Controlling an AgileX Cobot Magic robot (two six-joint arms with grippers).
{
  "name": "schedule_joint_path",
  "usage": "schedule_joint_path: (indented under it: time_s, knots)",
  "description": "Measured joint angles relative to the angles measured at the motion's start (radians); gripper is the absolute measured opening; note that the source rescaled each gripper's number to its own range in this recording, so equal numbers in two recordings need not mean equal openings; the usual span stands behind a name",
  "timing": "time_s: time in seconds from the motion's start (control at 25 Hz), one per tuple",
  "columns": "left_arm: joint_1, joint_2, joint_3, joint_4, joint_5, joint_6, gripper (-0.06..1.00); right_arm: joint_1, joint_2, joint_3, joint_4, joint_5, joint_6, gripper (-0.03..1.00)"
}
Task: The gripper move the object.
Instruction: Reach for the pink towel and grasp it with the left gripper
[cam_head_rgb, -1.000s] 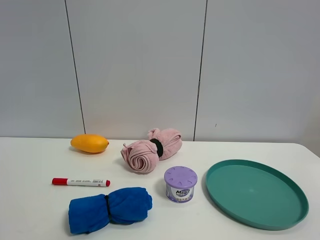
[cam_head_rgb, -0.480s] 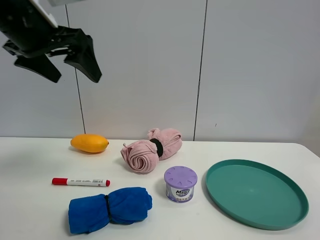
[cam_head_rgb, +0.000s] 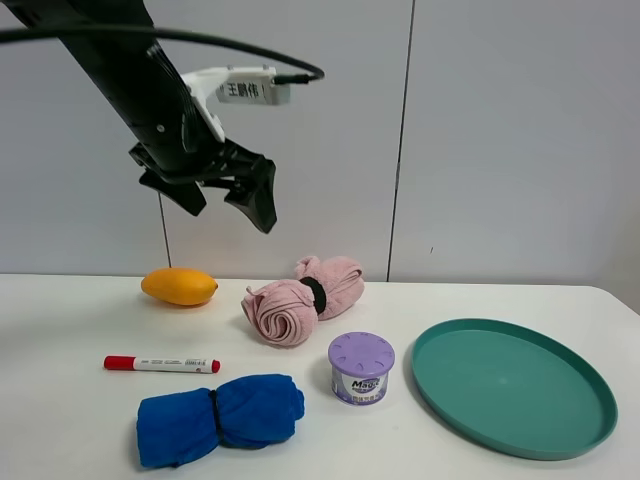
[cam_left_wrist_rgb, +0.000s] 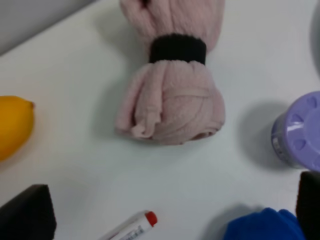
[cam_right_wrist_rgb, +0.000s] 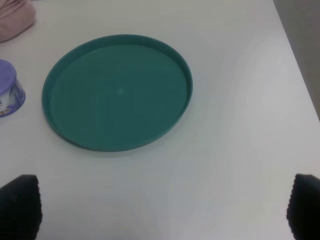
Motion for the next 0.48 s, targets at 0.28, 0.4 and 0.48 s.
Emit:
schedule_joint_path:
  time_s: [0.28,0.4,0.48]
  knots:
    - [-0.015,0.178,-0.103,0.083,-0.014,-0.068,0.96,0.0,0.0,0.0,0.0,0.0,0.0,1.0]
    - [-0.025,0.238,-0.18,0.118,-0.014,-0.075,0.96,0.0,0.0,0.0,0.0,0.0,0.0,1.0]
    - [-0.037,0.272,-0.236,0.128,-0.001,-0.075,0.96,0.0,0.0,0.0,0.0,0.0,0.0,1.0]
